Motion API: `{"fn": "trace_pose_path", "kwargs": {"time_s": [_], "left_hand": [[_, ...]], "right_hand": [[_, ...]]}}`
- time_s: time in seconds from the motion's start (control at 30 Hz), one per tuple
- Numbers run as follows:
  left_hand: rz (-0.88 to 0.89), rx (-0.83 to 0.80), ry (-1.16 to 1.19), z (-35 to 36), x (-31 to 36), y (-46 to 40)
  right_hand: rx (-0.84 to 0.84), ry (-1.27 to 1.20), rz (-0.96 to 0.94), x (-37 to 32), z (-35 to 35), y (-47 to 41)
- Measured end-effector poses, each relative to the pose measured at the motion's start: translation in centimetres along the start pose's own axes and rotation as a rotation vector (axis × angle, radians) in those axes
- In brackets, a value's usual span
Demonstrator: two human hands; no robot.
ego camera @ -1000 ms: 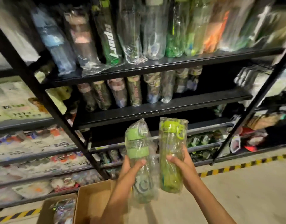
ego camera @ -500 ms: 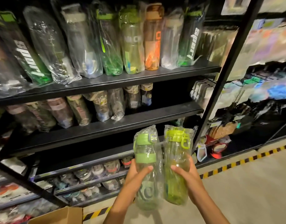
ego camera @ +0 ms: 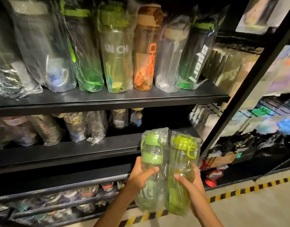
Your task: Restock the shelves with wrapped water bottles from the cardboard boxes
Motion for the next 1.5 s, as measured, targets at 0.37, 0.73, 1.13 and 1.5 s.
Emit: {"fn": "trace_pose_path", "kwargs": {"time_s": [0.37,0.73,1.13,1.5], "left_hand": [[-0.002,0.065,-0.067,2.7,4.8,-11.1],[0.059,0.307,0.063,7.2,8.3,-17.4],[-0.166,0.4,-0.059,6.7,10.4,-22.9],[0.182,0.532,0.028,6.6,12.1,-27.8]], "right_hand": [[-0.05,-0.036,0.091,-1.1,-5.2,-9.2],[-0.077,-0.093,0.111,-2.2,-9.3,-13.6],[-0.114,-0.033,0.122,-1.6,-13.5,-14.4],[-0.092,-0.027,0.141,-0.7,-15.6,-14.4]]}}
Point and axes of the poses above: each hand's wrist, its own y-axis away from the middle knuckle, its own z-axis out of the palm, x = y × z, the point moved 1 cm from there along -y, towards the middle knuckle, and after that the axes turned 4 degrees about -y, right-handed, at the moved point
